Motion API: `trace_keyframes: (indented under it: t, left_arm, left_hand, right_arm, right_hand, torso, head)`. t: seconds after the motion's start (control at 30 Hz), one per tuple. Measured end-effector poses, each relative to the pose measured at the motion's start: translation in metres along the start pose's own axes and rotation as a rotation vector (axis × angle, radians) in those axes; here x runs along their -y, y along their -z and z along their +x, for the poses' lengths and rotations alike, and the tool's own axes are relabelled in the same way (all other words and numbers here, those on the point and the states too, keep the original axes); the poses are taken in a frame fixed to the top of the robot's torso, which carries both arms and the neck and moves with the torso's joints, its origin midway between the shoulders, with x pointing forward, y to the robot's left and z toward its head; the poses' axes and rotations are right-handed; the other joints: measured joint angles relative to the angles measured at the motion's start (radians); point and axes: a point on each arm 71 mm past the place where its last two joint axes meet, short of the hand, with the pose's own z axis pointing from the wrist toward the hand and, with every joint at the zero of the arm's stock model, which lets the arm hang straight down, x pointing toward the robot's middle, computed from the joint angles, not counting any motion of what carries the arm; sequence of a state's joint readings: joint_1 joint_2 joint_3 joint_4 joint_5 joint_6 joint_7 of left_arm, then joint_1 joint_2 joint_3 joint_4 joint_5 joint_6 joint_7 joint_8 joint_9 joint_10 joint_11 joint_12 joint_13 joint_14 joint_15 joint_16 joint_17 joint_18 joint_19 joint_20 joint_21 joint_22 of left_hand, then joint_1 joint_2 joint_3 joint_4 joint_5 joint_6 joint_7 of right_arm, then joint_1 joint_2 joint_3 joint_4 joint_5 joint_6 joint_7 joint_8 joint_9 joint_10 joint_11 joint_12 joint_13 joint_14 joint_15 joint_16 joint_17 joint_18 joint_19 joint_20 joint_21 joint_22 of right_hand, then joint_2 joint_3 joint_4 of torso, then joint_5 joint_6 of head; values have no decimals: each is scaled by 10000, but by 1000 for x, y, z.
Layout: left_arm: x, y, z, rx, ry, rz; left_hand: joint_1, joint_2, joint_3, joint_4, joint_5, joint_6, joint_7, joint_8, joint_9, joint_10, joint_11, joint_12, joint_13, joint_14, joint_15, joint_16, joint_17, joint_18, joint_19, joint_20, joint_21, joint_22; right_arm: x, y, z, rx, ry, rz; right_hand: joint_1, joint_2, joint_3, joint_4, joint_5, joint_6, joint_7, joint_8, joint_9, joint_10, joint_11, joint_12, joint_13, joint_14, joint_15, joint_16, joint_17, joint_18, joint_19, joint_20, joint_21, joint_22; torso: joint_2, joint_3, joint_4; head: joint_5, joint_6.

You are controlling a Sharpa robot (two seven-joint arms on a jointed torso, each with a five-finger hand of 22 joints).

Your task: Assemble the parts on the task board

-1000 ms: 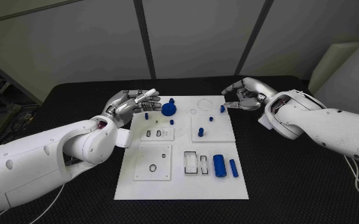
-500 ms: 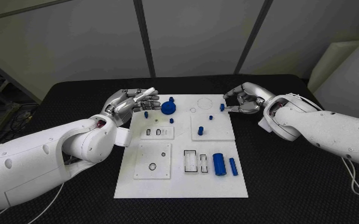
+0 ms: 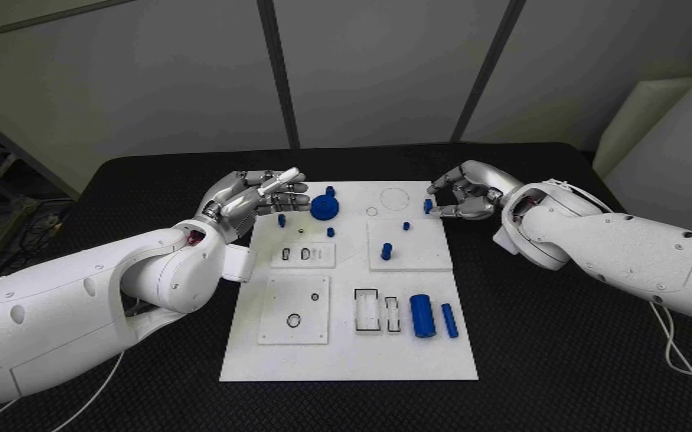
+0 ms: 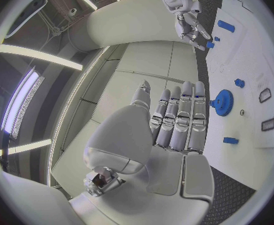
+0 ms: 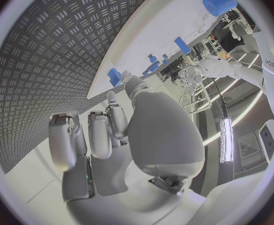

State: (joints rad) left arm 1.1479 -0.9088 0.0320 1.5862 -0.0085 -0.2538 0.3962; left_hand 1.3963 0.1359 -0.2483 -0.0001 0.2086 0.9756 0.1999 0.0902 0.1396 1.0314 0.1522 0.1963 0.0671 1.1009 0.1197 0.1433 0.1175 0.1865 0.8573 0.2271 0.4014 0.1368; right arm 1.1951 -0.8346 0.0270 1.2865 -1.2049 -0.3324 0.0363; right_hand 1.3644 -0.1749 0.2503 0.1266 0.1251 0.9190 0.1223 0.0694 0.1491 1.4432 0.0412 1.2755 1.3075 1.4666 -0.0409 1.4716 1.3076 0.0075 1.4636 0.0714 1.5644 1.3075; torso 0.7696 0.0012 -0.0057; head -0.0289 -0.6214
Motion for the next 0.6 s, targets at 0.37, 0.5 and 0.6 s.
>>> trace_keyframes:
  t: [0.37, 0.5, 0.6]
  left_arm:
    - [0, 0, 0, 9, -2, -3]
    - [0, 0, -1, 16, -4, -4]
    - [0, 0, -1, 17, -3, -5]
  left_hand:
    - [0, 0, 0, 0, 0, 0, 0, 0, 0, 0, 0, 0, 0, 0, 0, 0, 0, 0, 0, 0, 0, -7]
    - [40, 39, 0, 0, 0, 0, 0, 0, 0, 0, 0, -38, 0, 0, 0, 0, 1, 0, 1, 0, 0, -7]
    - [40, 39, 0, 0, 0, 0, 0, 0, 0, 0, 0, -38, 0, 0, 0, 0, 1, 0, 1, 0, 0, -7]
  right_arm:
    - [2, -3, 6, -187, 227, 224]
    - [2, -4, 7, -216, 291, 277]
    - [2, -4, 7, -232, 333, 332]
  right_hand:
    - [40, 176, 32, 32, 0, 260, -23, 53, 24, 39, -39, 91, 0, 0, 0, 0, 0, 0, 0, 0, 0, 0]
    - [40, 176, 32, 31, 0, 266, -23, 53, 24, 42, -41, 91, 0, 0, 0, 0, -1, -1, 0, 0, 0, 0]
    - [-14, 229, 32, 31, 0, 328, -27, 53, 31, 75, -75, 132, 0, 0, 0, 1, -1, 0, 0, 0, 0, -1]
  torso:
    - [-5, 1, -1]
    - [-5, 1, -1]
    - [-5, 1, -1]
  head:
    - [-4, -2]
    - [13, 0]
    - [16, -27]
